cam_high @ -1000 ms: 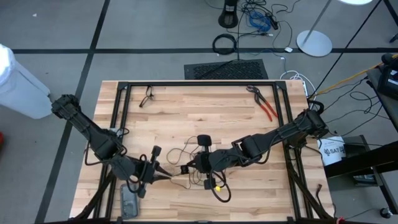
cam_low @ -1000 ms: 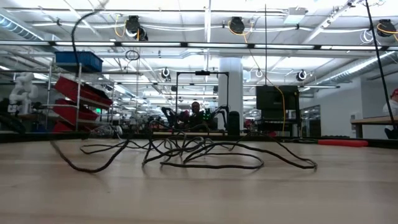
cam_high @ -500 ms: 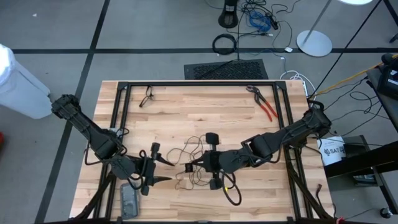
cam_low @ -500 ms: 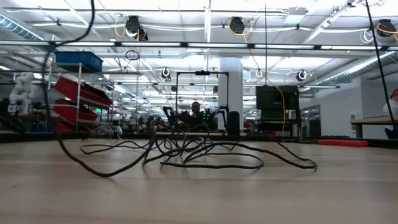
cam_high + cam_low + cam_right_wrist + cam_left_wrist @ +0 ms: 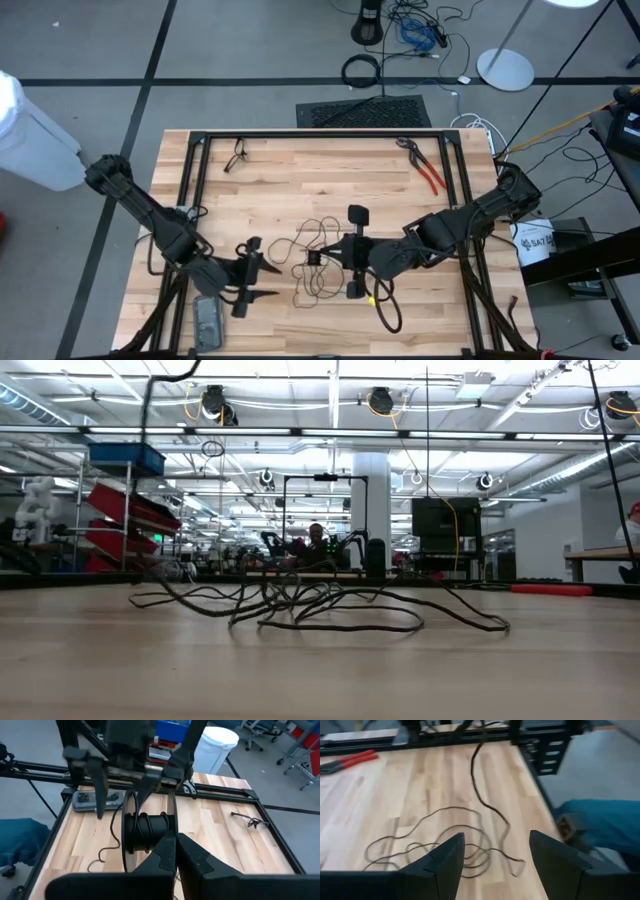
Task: Coil cords
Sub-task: Coil the black wire onto the spool
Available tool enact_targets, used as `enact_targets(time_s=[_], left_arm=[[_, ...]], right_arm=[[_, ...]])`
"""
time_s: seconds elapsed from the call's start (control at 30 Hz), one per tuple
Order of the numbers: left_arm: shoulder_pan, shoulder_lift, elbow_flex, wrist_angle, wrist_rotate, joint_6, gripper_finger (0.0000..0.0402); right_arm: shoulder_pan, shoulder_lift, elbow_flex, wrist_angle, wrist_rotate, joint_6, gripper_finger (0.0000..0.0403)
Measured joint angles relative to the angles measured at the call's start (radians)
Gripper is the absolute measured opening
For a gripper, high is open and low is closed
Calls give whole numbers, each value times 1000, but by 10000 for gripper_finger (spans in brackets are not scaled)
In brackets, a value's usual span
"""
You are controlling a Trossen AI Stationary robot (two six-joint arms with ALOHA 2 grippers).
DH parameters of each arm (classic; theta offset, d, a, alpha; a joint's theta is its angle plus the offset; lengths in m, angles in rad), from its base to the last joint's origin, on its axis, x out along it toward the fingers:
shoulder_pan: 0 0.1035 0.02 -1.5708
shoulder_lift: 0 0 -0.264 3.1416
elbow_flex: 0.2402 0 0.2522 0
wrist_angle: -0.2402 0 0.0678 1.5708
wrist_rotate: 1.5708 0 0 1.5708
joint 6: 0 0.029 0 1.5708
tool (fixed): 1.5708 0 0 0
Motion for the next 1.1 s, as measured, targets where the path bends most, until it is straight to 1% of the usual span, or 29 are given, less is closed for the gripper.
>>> enact_targets(time_s=[0.1,0.2,0.27,0.4,0.5,0.9,1.1], left_arm=[[1,45,-2,31,-34,2,230],[0,80,-2,99,-68,20,230],[0,104,-2,141,-112,33,230],[1,125,-2,198,-216,69,230],[1,130,-2,196,-284,75,230],[1,129,-2,196,-301,71,230],[6,146,-2,198,-301,45,230]], right_arm=[[0,0,0,-3,10,-3,0],[0,0,0,-5,93,-10,0],[0,-4,0,-7,126,-13,0],[5,-12,0,-6,129,-12,0],[12,-14,0,-13,129,-13,0],[12,-22,0,-28,131,-11,0],[13,-22,0,-27,131,-10,0]])
